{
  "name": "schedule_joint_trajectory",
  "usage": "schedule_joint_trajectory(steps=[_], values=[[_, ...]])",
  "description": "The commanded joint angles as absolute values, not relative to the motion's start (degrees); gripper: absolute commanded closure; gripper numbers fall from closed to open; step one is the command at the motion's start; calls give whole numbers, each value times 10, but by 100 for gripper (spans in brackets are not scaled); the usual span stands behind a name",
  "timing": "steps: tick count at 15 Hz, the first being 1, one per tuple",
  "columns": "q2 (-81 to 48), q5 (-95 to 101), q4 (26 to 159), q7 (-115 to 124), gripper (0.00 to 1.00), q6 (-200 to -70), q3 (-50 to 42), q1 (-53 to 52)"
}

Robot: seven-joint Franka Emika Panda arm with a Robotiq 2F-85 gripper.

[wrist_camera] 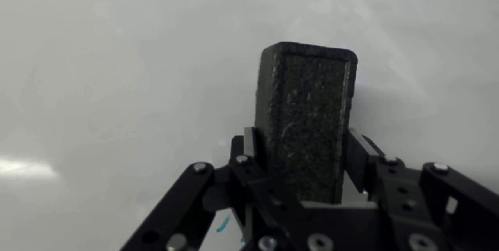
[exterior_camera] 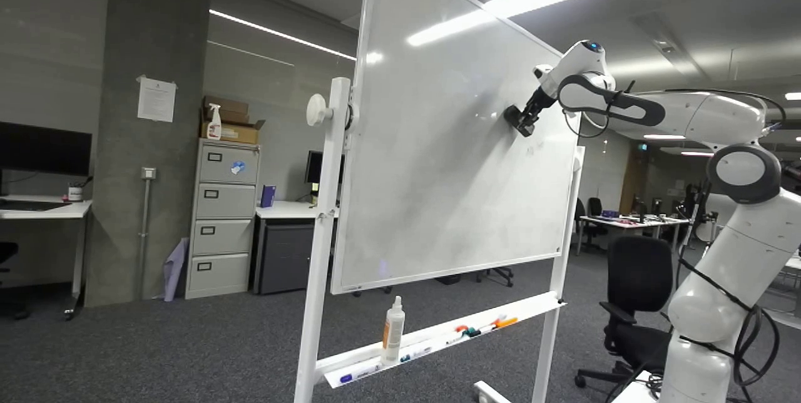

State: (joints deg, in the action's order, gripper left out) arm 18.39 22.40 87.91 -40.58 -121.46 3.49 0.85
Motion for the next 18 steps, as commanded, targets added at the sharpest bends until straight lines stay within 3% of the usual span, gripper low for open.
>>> schedule_joint_trajectory(steps=[1, 10, 18], values=[[146, 223, 809, -408, 66, -1166, 16, 7], [132, 213, 777, -422, 66, -1117, -35, 13], [113, 225, 725, -407, 66, -1097, 2, -1]])
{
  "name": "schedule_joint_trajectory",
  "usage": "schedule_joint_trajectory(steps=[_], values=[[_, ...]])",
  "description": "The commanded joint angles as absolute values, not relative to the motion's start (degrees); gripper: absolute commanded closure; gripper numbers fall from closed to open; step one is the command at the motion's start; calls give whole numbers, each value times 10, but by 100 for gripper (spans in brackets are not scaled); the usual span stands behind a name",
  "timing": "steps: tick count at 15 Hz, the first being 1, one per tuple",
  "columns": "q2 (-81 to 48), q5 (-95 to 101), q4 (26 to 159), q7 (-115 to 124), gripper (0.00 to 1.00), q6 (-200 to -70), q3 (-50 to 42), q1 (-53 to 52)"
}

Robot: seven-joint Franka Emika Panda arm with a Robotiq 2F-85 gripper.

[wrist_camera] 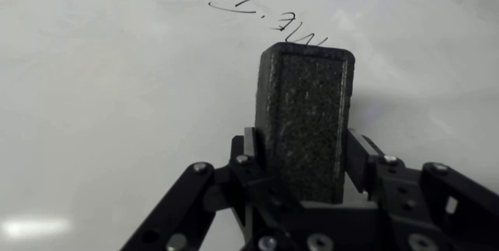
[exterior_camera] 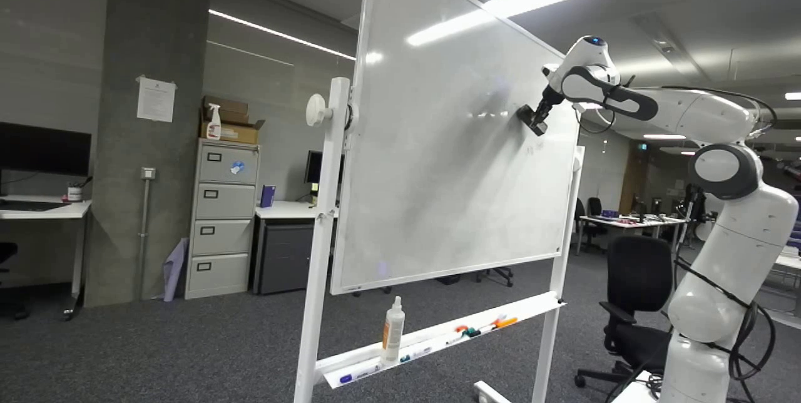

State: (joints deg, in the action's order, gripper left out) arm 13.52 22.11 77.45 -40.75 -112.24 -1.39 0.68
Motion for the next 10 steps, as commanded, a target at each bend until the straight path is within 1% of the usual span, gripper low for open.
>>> schedule_joint_trajectory(steps=[1, 6, 10], values=[[110, 228, 719, -404, 66, -1095, 11, -3], [95, 237, 709, -398, 66, -1088, 47, -4], [90, 234, 724, -400, 66, -1086, 49, 3]])
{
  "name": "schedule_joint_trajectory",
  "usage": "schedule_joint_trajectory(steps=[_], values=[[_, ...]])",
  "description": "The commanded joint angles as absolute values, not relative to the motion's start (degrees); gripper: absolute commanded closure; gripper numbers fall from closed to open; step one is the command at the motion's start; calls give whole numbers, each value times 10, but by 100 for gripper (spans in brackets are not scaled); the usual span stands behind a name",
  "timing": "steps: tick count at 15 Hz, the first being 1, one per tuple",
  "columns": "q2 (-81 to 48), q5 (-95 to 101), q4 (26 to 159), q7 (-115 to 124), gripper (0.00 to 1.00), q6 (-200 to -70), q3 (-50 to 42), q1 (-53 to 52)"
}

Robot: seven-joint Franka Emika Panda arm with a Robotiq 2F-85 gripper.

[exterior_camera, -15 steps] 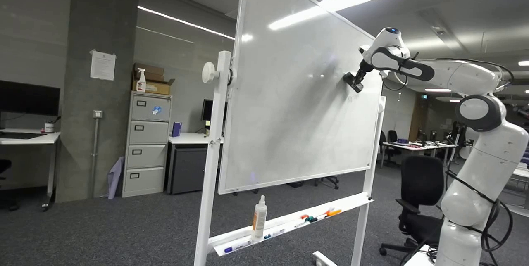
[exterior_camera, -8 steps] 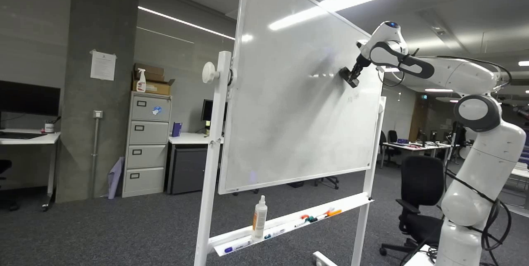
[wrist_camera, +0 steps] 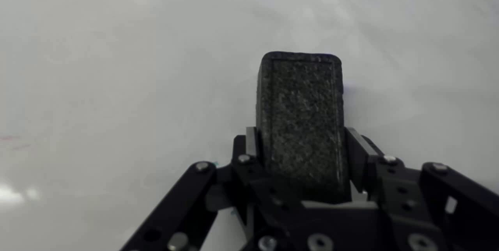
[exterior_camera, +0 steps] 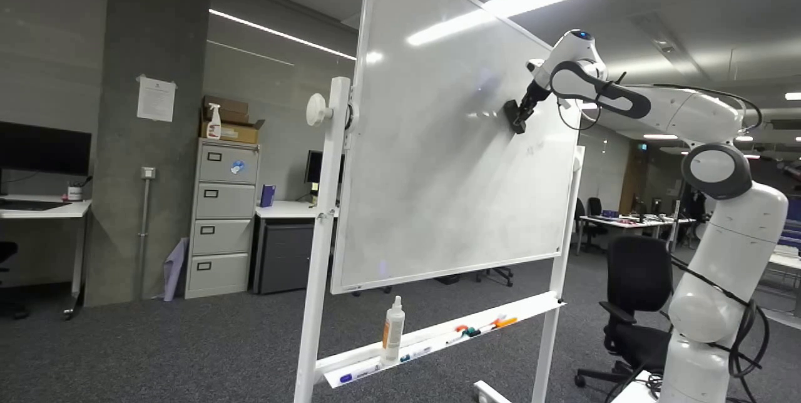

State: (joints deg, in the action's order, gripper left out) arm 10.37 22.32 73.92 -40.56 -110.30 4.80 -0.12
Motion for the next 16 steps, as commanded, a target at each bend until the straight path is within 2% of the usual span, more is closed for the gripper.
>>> schedule_joint_trajectory(steps=[1, 7, 16], values=[[92, 235, 736, -402, 66, -1089, 46, 5], [110, 239, 791, -407, 66, -1090, 27, 10], [103, 345, 748, -352, 66, -1168, 55, 11]])
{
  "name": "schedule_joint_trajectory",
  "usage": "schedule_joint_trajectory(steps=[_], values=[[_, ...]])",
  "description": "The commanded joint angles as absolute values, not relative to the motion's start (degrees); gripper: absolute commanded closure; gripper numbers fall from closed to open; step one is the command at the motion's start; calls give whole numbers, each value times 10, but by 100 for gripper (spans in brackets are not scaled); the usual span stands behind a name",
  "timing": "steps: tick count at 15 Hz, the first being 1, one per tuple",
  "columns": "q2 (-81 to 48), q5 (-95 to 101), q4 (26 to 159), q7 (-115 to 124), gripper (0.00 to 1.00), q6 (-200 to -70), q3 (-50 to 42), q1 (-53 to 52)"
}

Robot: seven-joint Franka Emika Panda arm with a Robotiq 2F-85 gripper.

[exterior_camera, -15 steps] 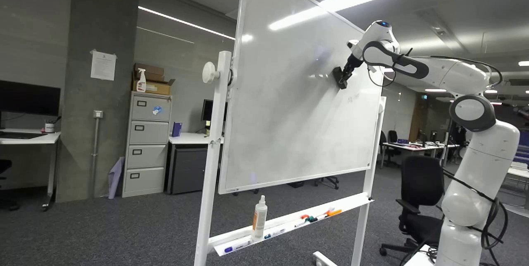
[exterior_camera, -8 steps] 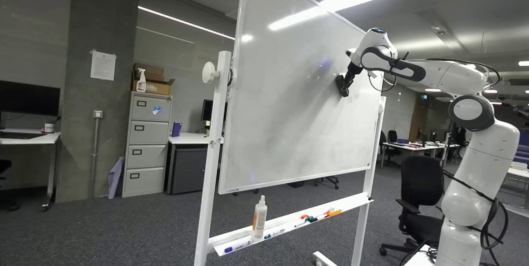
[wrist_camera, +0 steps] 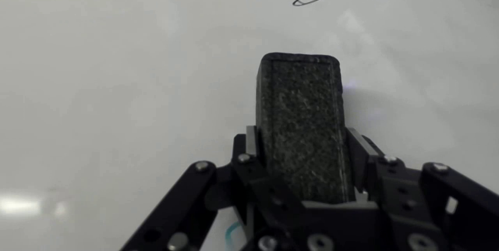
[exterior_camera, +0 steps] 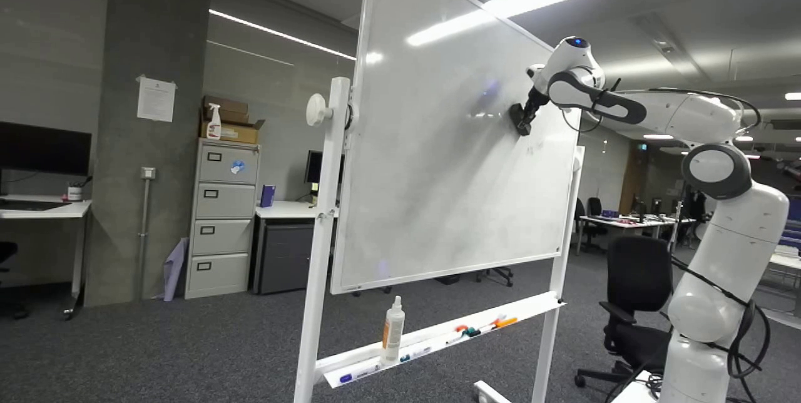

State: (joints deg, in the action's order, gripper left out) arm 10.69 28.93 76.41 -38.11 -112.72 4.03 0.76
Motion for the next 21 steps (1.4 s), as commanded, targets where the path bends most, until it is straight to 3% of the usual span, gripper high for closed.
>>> schedule_joint_trajectory(steps=[1, 15, 21], values=[[101, 367, 744, -340, 66, -1175, 61, 12], [82, 573, 727, -310, 66, -1105, 117, 9], [88, 502, 743, -307, 66, -1181, 119, -11]])
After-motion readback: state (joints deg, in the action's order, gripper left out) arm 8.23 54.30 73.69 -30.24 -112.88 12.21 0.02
